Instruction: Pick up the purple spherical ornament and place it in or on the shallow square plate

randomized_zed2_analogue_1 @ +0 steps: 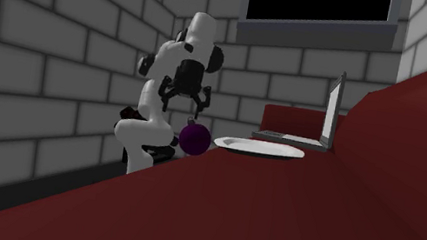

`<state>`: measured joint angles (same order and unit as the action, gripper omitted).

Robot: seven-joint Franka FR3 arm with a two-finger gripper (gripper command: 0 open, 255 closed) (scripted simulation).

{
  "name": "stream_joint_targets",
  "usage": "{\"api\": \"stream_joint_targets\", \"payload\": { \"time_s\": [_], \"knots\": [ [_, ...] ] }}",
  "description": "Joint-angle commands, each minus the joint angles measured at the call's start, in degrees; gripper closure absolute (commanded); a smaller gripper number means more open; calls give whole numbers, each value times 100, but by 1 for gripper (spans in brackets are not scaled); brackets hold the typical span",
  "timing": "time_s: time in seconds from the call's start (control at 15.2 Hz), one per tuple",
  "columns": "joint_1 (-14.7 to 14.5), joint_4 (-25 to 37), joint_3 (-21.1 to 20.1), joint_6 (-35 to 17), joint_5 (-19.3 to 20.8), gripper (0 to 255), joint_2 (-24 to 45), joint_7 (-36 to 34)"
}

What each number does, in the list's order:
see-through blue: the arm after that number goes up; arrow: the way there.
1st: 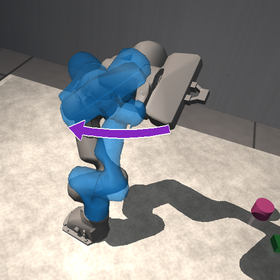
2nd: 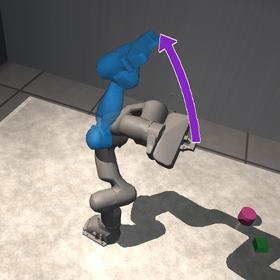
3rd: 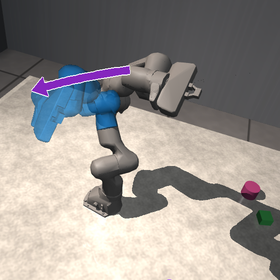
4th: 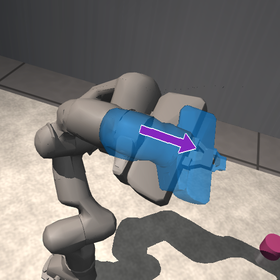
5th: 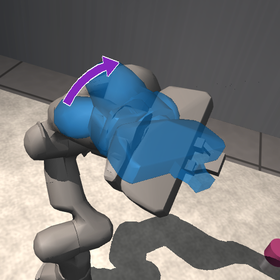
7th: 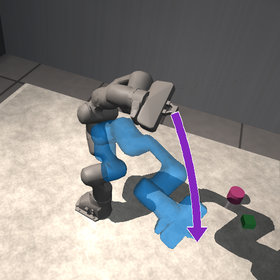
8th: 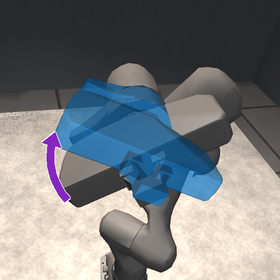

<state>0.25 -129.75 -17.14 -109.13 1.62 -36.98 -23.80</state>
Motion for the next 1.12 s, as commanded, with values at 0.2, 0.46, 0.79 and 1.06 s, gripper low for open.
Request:
{"api": "stream_joint_targets", "payload": {
  "time_s": [0.2,0.46,0.79,1.06],
  "knots": [
    [295,405,-969,-653,581,0,717,-1015],
    [451,461,-1268,-934,856,0,998,-1351],
    [526,232,-1285,-1308,958,0,1151,-1417],
    [533,208,-1286,-1350,973,0,1171,-1427]
  ]
}}
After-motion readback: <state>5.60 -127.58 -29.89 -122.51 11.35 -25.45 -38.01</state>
